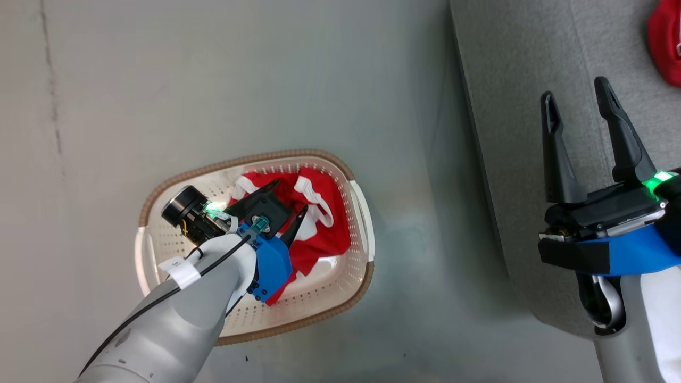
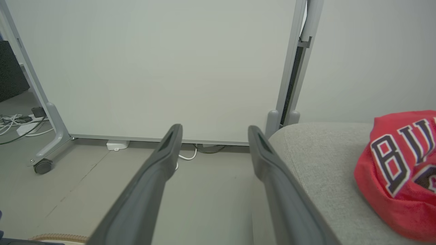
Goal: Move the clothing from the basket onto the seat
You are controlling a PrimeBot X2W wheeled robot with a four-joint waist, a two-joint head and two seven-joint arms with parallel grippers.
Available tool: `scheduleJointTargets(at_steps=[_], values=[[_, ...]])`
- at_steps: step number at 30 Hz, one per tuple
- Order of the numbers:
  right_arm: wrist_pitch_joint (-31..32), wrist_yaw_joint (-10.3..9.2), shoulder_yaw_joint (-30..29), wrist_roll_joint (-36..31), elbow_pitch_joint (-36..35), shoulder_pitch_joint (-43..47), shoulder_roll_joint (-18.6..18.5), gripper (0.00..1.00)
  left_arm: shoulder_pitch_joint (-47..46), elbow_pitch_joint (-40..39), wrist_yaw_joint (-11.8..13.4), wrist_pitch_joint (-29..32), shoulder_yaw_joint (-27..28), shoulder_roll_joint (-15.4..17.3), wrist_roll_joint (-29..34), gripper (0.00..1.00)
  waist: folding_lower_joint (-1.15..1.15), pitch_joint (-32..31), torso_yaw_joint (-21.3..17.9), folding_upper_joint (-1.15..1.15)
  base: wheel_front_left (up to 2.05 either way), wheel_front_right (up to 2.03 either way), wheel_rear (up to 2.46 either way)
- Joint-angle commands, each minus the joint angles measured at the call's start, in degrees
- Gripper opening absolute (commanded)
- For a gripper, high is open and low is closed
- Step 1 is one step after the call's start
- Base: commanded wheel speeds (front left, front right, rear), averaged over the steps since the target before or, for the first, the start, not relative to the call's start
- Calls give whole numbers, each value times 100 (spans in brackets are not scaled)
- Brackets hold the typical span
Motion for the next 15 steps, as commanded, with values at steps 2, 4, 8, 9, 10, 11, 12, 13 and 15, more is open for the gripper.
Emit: scheduleJointTargets(at_steps=[2,4,8,9,10,11,12,13,15], values=[[-5,3,9,35,-44,-133,-33,100,-165,121,-2,67,-188,16,-104,100,-1,300,-81,0,0,0,0],[-5,3,9,40,-71,-185,-32,100,-280,236,-2,157,-379,31,-243,100,-1,444,-96,0,0,0,0],[-5,3,-6,46,-129,-258,-35,100,-422,424,-2,393,-721,80,-553,100,-1,727,-104,0,0,0,0],[-5,3,7,44,-150,-283,-30,100,-455,449,-2,459,-805,98,-627,100,-1,803,-114,0,0,0,0],[-5,3,15,39,-179,-311,-24,100,-506,463,-2,521,-895,104,-683,100,-1,877,-119,0,0,0,0],[-5,3,18,37,-205,-324,-20,100,-535,472,-2,599,-976,96,-766,100,-1,949,-120,0,0,0,0],[-5,3,15,39,-228,-335,-16,100,-579,476,-2,665,-1060,113,-828,100,-1,1020,-121,0,0,0,0],[-5,3,18,37,-249,-348,-13,100,-629,481,-2,728,-1142,145,-895,100,-1,1091,-121,0,0,0,0],[-5,3,32,15,-286,-386,-29,100,-680,498,-2,875,-1290,184,-1051,100,-1,1219,-119,0,0,0,0]])
